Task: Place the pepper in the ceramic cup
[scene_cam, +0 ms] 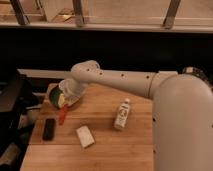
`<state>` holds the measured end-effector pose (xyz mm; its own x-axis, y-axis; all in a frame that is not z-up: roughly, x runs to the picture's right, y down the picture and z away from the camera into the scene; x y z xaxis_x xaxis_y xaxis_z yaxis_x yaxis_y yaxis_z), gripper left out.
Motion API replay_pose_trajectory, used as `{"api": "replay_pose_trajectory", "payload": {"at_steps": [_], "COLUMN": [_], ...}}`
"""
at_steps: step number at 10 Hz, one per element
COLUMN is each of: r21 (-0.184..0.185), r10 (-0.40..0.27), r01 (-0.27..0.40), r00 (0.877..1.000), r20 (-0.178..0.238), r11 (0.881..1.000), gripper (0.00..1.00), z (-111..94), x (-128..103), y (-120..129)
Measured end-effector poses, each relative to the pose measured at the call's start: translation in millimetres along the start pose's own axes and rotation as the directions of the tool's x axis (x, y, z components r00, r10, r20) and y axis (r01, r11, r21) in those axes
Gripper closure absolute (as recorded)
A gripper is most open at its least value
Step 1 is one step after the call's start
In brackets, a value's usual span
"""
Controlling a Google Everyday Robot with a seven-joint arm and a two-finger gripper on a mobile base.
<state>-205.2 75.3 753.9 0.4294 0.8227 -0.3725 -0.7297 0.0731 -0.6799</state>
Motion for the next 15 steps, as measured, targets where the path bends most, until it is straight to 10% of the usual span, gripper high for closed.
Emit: {"api": "replay_pose_trajectory", "payload": {"at_steps": [5,11,15], "r21": [0.033,0.147,0.249], "r10": [0.027,0.034,-0.067], "r01": [-0.027,-0.066,-0.001], "r00": [1.000,0.976,0.962], "r20": [0.005,0.213,0.264], "r11": [0.999,0.987,0.968], "gripper": [1.00,1.00,1.00], "z": [-10,-102,-128], "x": [-9,-100,-152], "y": [-20,-81,-85]}}
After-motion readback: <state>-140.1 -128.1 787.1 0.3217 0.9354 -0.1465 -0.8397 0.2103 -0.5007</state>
